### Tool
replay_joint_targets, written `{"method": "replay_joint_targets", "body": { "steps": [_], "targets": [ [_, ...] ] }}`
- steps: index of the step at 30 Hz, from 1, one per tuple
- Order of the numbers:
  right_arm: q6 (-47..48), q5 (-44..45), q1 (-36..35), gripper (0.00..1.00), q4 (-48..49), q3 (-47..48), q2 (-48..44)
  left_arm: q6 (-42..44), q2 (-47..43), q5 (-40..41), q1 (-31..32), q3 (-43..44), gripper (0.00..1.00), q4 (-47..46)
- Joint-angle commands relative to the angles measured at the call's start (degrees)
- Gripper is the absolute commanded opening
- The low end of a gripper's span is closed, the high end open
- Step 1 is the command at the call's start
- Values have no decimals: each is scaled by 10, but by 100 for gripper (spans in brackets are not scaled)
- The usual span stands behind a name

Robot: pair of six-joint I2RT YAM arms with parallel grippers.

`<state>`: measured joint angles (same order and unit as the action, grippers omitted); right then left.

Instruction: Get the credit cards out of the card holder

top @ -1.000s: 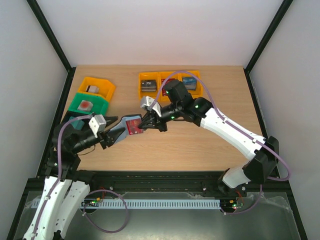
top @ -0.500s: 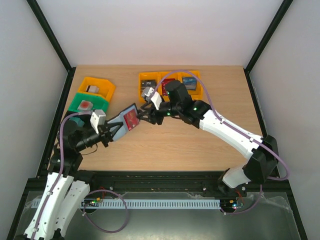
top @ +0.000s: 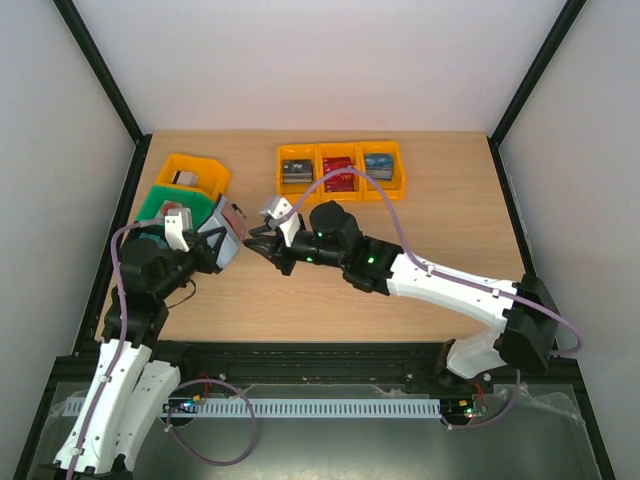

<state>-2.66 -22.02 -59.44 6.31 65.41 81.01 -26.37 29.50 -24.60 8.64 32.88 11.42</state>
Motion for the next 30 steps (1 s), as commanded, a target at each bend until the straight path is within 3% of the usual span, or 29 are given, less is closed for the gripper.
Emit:
{"method": "replay_joint_targets", "body": {
  "steps": [1, 5, 14, 20, 30],
  "targets": [
    [-31, 51, -10, 19, 105, 17, 31, -36, -4, -15, -3, -7, 2, -48],
    [-38, 99, -14, 15, 82, 62, 73, -40, -4, -16, -3, -9, 2, -59],
    [-21, 99, -30, 14, 41, 95, 120, -52, -4, -34, -4, -15, 2, -83],
    [-7, 179, -30, 8, 3, 122, 144, -53, -7, -58, -4, -16, 2, -98],
    [5, 218, -32, 8, -51, 160, 178, -52, -7, -75, -4, -19, 2, -109]
  ]
}}
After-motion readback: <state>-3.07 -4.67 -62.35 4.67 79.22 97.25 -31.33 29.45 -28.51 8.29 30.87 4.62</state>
